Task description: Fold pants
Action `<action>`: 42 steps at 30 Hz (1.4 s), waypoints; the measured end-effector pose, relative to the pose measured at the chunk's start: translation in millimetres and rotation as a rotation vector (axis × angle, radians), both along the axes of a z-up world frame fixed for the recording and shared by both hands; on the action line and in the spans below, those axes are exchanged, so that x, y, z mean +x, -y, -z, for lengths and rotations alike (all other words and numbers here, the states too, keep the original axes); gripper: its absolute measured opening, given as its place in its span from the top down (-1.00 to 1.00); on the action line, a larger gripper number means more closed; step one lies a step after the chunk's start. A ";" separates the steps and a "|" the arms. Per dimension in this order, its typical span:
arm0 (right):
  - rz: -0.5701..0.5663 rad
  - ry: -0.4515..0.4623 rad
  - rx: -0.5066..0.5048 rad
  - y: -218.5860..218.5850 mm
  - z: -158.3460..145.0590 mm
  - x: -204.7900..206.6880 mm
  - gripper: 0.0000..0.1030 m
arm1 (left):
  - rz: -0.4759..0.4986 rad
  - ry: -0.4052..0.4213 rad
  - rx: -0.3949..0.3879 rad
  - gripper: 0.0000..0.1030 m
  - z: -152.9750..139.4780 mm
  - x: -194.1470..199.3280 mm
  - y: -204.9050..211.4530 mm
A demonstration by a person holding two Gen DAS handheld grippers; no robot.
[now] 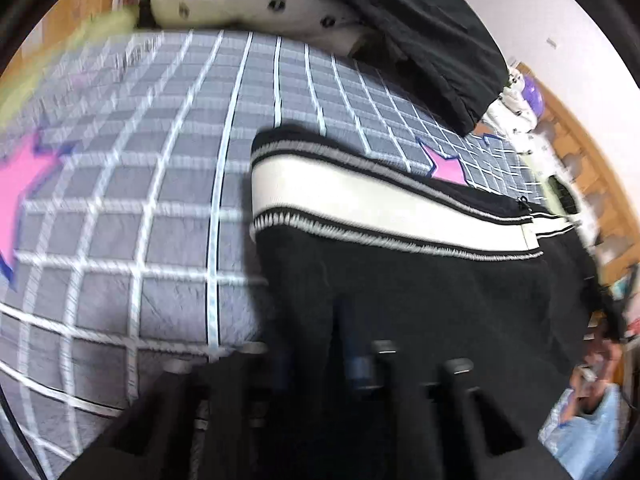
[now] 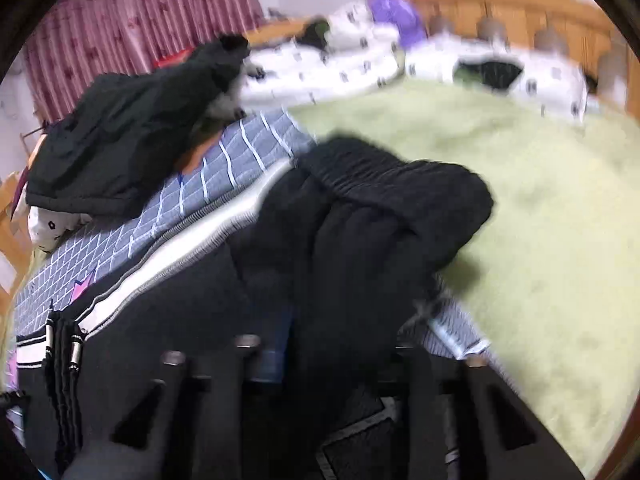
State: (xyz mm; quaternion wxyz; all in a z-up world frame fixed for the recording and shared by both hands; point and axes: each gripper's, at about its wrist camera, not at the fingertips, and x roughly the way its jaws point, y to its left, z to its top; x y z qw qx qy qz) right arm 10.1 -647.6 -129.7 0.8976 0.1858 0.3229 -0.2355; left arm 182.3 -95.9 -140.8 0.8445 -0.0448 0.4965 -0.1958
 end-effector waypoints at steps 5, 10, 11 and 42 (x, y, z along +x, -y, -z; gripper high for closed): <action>-0.026 0.073 -0.193 -48.5 -59.6 3.1 0.75 | 0.030 0.148 0.029 0.82 -60.5 -13.8 17.5; -0.038 0.158 -0.185 -80.7 -119.8 20.5 0.76 | 0.018 0.196 -0.089 0.82 -108.9 -10.0 -2.0; -0.053 0.180 -0.188 -91.5 -133.6 25.0 0.76 | 0.012 0.226 -0.096 0.82 -121.4 -11.5 -10.5; -0.271 -0.082 0.322 -138.1 1.7 48.0 0.07 | -0.377 0.092 0.252 0.44 -37.7 17.9 -202.3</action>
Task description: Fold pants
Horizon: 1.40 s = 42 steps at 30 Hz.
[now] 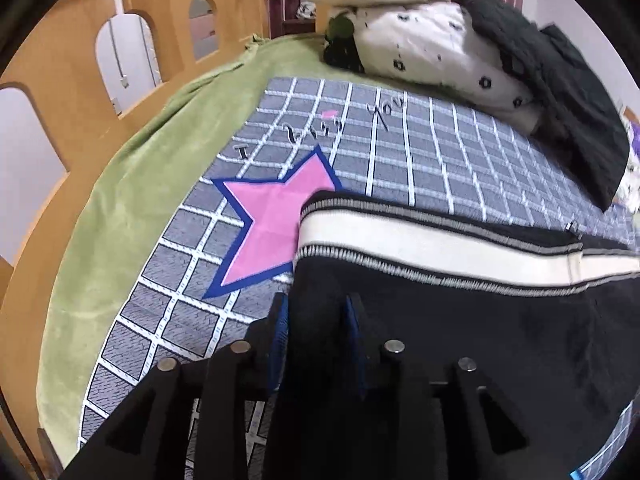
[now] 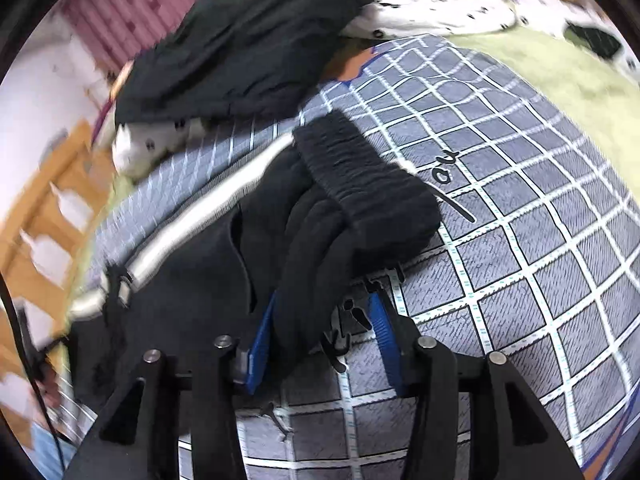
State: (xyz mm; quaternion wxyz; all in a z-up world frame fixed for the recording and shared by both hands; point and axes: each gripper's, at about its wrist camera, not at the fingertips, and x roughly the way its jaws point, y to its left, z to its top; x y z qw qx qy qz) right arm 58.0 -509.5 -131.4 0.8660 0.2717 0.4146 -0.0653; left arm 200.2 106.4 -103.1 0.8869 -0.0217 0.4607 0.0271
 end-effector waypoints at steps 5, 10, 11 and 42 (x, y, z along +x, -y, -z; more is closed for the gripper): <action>0.129 0.022 0.131 22.1 8.6 15.3 -0.16 | 0.027 0.082 -0.068 0.44 -15.6 -4.6 -6.0; 0.199 -0.055 0.137 25.8 27.7 54.8 -0.33 | 0.053 0.082 -0.117 0.44 -13.1 -0.6 -5.7; 0.206 -0.054 0.121 27.1 28.0 58.3 -0.13 | 0.055 0.074 -0.141 0.44 -10.7 1.1 -7.0; -0.157 0.129 -0.483 -126.1 -35.4 -38.2 -0.07 | 0.202 -0.014 -0.169 0.44 20.8 -97.7 95.6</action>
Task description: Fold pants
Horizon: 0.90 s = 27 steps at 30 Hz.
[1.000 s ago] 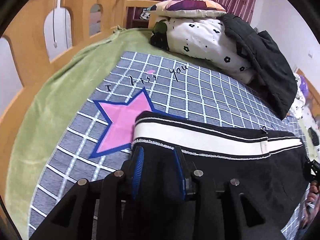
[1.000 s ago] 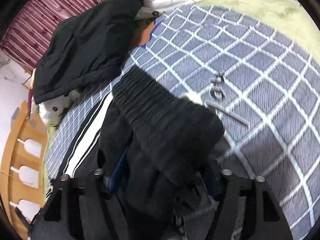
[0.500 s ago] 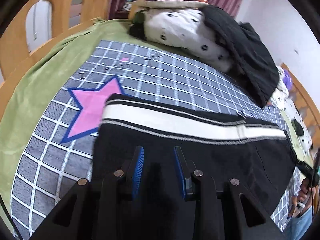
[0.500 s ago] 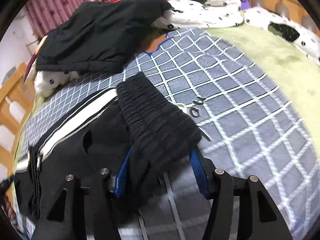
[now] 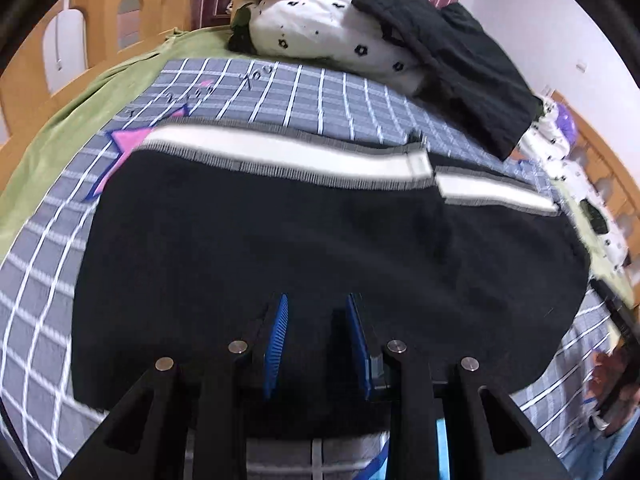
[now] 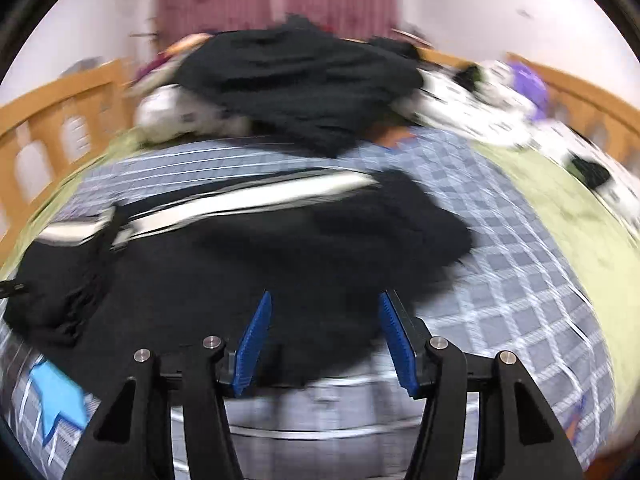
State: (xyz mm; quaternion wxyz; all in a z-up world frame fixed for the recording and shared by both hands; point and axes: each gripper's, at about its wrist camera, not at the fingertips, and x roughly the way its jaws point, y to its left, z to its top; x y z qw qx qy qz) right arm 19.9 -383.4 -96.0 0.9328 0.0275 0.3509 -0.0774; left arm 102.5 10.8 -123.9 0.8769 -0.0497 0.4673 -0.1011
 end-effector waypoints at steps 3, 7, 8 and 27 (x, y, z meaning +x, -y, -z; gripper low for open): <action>-0.069 0.043 0.027 -32.6 -1.1 4.1 -0.07 | 0.003 0.046 0.038 0.44 1.8 -18.7 -0.2; -0.211 -0.050 0.166 -68.8 19.5 17.2 -0.07 | -0.040 0.116 0.045 0.44 -15.8 -38.8 -19.9; -0.232 -0.085 0.170 -76.7 30.0 20.4 -0.07 | -0.067 0.135 0.037 0.44 -19.9 -43.3 -27.3; -0.387 -0.080 0.228 -179.0 9.3 55.5 0.30 | -0.235 -0.020 -0.150 0.44 0.5 -39.8 -143.5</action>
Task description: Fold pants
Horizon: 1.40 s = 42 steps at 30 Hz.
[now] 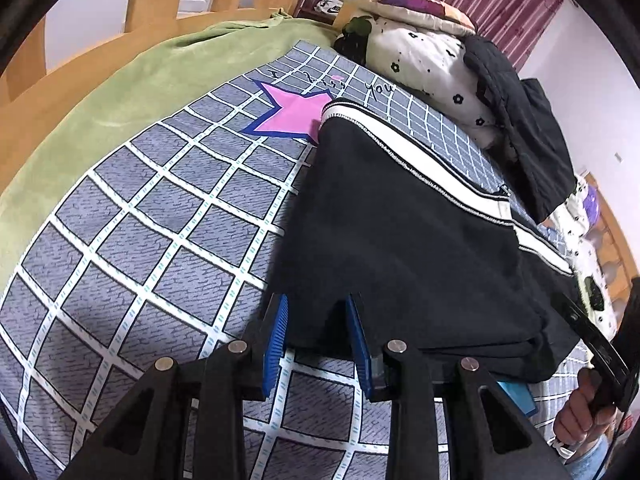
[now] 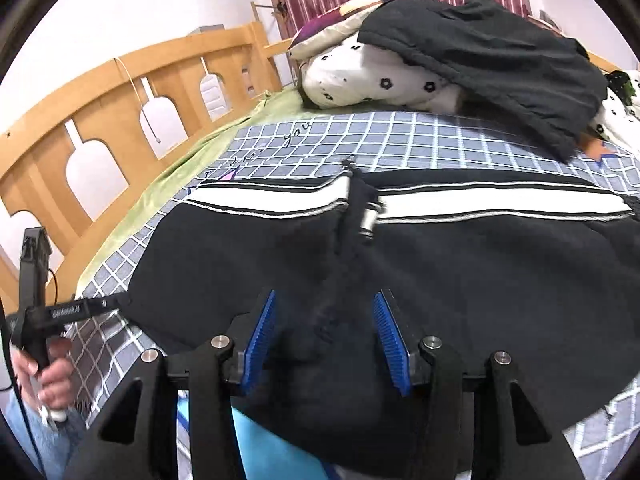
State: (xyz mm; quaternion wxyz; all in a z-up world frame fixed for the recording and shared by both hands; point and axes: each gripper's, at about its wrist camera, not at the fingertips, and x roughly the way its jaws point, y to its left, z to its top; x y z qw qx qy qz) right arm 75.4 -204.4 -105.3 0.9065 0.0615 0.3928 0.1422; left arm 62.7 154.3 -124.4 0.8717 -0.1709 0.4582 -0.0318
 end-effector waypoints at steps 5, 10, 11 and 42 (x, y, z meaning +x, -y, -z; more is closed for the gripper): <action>0.015 -0.051 -0.062 -17.7 33.1 1.4 0.74 | 0.054 0.023 -0.054 0.44 -14.8 -3.3 5.9; -0.028 -0.054 -0.129 -23.9 37.9 -8.5 0.69 | 0.057 -0.058 -0.025 0.44 4.7 6.0 12.9; -0.041 -0.061 -0.135 -24.5 32.9 -4.6 0.68 | 0.053 -0.059 -0.023 0.44 7.7 7.9 13.8; 0.064 -0.024 -0.210 -11.4 0.2 46.6 0.12 | 0.005 -0.037 -0.215 0.40 17.5 14.2 -17.2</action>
